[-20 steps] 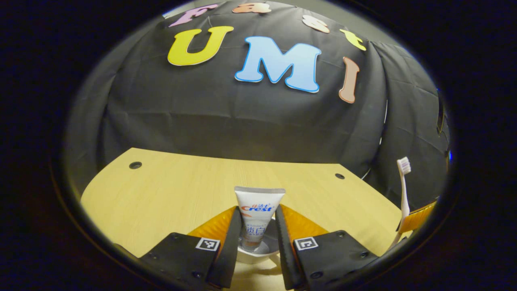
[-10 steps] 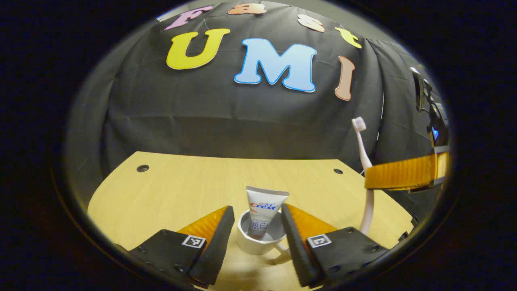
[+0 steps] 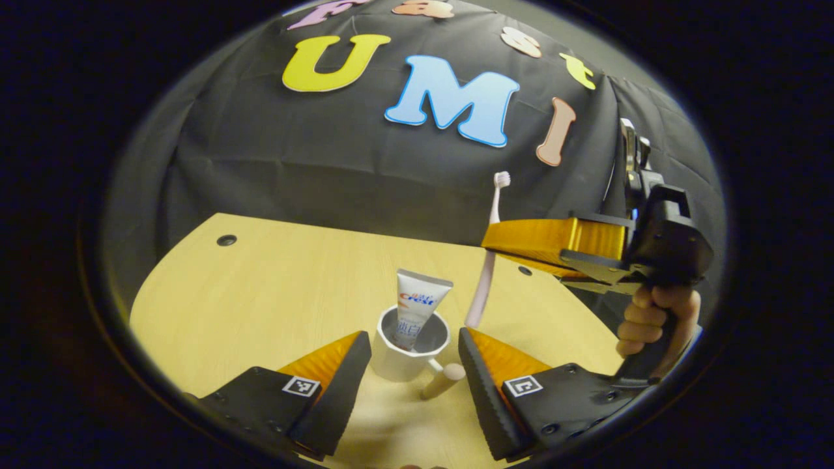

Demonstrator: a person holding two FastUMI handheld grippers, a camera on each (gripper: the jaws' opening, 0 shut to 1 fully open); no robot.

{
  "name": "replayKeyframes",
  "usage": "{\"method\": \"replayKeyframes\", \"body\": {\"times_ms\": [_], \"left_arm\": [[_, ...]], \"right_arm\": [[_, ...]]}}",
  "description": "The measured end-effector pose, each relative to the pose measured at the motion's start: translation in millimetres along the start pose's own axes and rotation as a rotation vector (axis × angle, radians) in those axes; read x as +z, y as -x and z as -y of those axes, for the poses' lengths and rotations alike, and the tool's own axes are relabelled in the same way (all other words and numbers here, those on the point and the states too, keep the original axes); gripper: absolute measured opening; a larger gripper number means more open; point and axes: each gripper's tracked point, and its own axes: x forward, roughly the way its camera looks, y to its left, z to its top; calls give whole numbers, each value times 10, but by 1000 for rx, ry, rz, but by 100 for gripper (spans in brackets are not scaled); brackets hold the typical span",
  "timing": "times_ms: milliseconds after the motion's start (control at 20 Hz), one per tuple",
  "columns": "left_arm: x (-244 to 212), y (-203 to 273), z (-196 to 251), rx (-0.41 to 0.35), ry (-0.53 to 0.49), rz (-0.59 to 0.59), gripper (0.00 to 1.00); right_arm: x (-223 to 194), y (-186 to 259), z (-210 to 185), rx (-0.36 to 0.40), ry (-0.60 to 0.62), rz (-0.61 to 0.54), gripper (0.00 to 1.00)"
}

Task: Put the toothbrush and toothpaste on the desktop into the cup, then pick up the cup and place it on the coaster on the desktop.

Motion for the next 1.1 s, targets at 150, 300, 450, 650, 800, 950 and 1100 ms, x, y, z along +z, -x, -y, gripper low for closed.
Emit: {"method": "replayKeyframes", "body": {"times_ms": [150, 300, 450, 650, 800, 950, 1100], "left_arm": [[-74, 51, -52, 5, 22, -20, 93], [-120, 68, -60, 4, 35, -34, 87], [-152, 68, -58, -2, 42, -42, 87], [-246, 37, -62, -9, 72, -69, 89], [-258, 12, -79, -1, 86, -73, 87], [-263, -6, -88, 6, 90, -74, 87], [-268, -17, -84, 20, 90, -75, 87]], "right_arm": [[-105, -123, -9, -4, 33, -3, 5], [-214, -200, -19, -6, 77, -11, 5], [-299, -241, -11, -15, 116, -17, 5], [-411, -233, 10, -15, 133, -49, 14], [-487, -232, 39, -7, 117, -96, 9], [-560, -202, 71, -6, 119, -129, 24], [-559, -188, 84, -6, 128, -134, 45]]}}
